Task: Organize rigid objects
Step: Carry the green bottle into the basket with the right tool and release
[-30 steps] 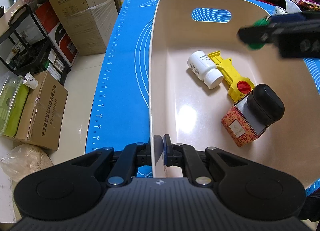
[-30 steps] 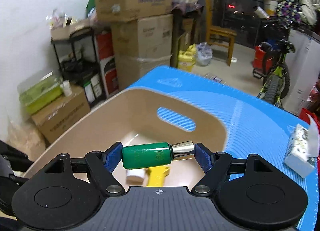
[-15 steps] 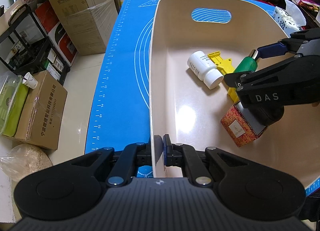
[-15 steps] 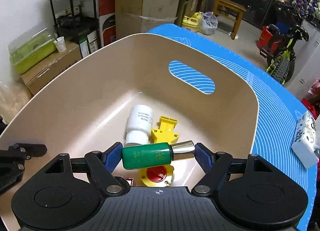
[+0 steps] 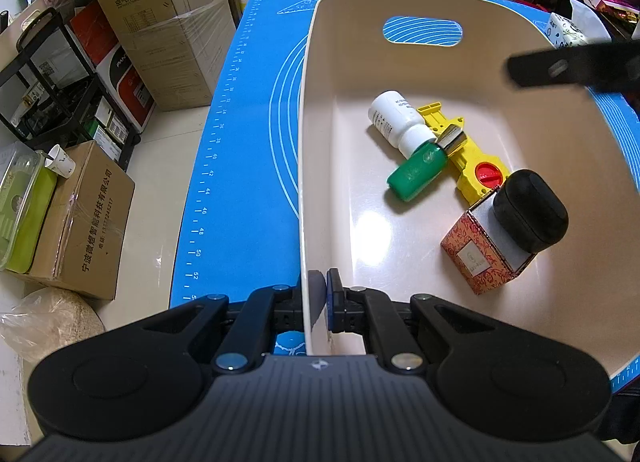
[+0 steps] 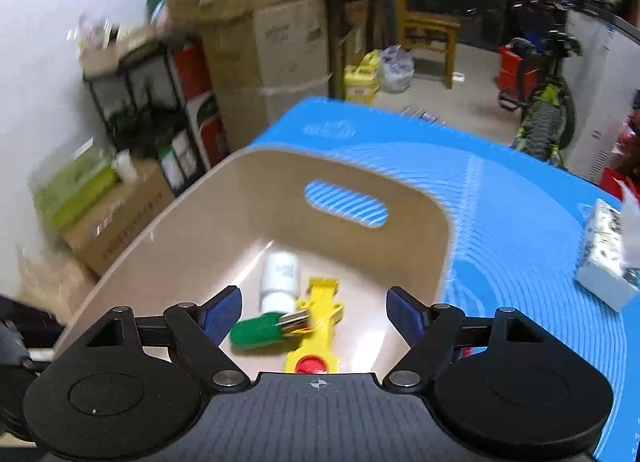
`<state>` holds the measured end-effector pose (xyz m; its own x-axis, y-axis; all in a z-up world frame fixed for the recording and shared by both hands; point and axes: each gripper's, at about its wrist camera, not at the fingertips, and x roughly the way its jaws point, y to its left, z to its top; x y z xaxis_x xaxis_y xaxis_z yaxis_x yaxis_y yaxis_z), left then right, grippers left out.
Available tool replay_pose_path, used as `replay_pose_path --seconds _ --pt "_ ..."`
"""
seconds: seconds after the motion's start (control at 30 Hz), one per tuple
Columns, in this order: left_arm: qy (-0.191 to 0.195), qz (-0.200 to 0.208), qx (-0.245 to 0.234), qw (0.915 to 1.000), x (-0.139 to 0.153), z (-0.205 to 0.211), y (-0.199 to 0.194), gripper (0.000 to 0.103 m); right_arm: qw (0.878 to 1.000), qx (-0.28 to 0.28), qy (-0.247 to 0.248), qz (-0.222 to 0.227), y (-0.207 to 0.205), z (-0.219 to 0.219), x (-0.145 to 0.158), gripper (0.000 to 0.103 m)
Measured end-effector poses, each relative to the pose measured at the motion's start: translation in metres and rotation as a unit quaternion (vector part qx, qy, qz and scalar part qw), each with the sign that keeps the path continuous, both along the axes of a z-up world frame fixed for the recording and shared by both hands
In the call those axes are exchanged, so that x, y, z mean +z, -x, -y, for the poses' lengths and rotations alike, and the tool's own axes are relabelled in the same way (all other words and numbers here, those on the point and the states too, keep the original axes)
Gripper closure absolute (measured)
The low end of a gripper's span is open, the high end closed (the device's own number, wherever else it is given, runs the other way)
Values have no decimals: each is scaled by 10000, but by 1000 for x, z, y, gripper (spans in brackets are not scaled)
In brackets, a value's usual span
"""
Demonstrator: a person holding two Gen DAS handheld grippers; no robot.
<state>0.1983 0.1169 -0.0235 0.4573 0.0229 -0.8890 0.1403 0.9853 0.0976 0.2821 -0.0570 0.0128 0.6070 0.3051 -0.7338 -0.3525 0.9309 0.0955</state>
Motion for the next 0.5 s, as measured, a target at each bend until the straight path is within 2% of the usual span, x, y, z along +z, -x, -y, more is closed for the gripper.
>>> replay_pose_path --seconds 0.27,0.4,0.5 --pt "16 1 8 10000 -1 1 0 94 9980 -585 -167 191 21 73 14 20" --pt "7 0 3 10000 -1 1 0 94 9962 -863 -26 146 34 110 7 19" --pt "14 0 6 10000 -1 1 0 94 9941 -1086 60 -50 39 134 -7 19"
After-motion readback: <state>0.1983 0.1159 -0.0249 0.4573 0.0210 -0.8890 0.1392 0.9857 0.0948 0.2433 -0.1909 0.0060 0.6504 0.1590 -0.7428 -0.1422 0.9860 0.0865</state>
